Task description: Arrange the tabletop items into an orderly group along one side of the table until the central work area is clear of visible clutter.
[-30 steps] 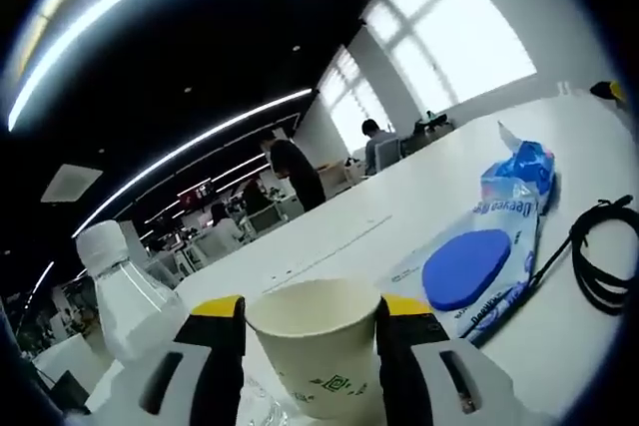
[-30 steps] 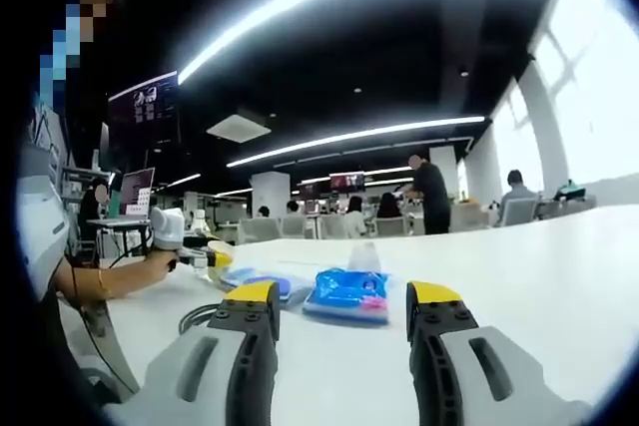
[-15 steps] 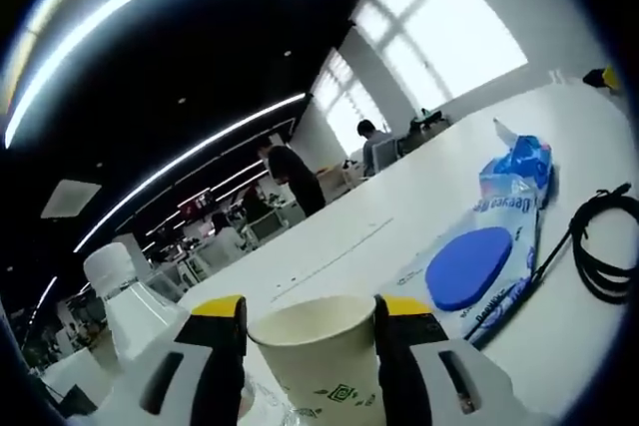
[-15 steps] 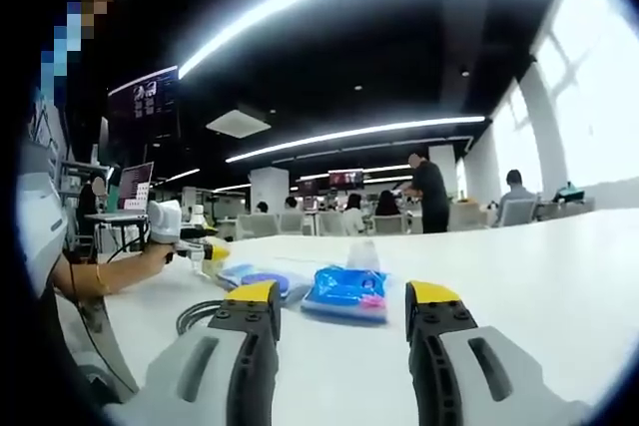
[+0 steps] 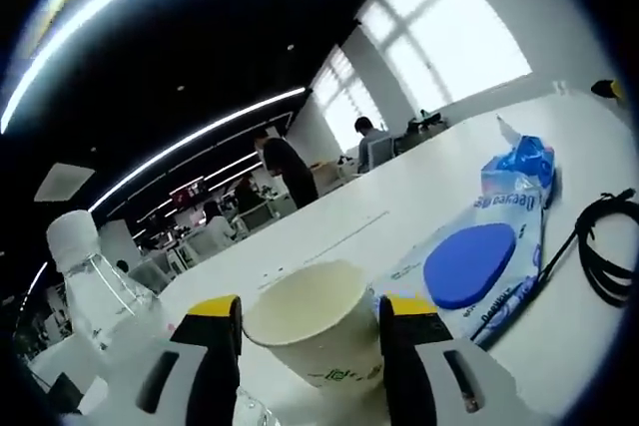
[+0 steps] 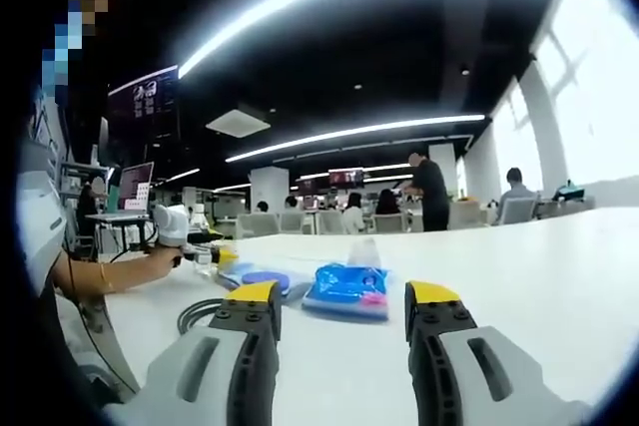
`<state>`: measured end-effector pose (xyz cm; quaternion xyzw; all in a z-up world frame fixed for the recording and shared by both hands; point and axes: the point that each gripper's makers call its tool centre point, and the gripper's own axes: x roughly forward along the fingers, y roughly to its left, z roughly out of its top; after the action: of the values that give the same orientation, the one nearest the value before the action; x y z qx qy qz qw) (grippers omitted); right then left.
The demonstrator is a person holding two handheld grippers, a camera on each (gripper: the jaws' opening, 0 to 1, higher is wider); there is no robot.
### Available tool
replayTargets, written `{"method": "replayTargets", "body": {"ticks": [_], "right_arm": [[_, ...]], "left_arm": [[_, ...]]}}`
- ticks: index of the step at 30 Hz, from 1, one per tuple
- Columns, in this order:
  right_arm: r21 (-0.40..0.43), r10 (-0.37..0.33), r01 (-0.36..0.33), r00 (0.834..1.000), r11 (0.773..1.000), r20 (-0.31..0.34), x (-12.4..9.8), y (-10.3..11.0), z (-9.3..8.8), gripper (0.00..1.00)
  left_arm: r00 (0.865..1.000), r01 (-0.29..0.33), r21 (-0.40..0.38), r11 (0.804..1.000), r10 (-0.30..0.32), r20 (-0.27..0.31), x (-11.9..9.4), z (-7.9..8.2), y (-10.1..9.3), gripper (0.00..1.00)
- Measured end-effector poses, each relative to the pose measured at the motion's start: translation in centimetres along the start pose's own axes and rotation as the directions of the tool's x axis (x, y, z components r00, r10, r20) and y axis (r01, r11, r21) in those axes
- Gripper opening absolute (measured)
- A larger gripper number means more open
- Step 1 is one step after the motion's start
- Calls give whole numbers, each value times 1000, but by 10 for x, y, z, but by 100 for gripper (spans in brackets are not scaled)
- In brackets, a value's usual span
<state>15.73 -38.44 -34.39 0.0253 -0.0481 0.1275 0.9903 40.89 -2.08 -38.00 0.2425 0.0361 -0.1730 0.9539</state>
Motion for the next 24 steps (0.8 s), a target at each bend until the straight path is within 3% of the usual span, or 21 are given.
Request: {"method": "replayTargets", "body": {"ticks": [6, 11, 18, 24], "right_arm": [[2, -5, 5, 1000, 1000, 2, -2, -2, 0, 48], [-4, -4, 4, 1000, 1000, 0, -2, -1, 1, 48], [-9, -1, 1, 1000, 1000, -5, -1, 1, 2, 48], [-17, 5, -5, 1000, 1000, -11, 0, 3, 2, 48]], "left_arm": [[999, -36, 18, 999, 35, 34, -6, 13, 6, 57], [996, -74, 97, 993, 70, 48, -11, 20, 9, 57], [997, -79, 134, 988, 75, 30, -12, 16, 11, 53], [997, -59, 76, 995, 55, 50, -20, 22, 11, 55]]}}
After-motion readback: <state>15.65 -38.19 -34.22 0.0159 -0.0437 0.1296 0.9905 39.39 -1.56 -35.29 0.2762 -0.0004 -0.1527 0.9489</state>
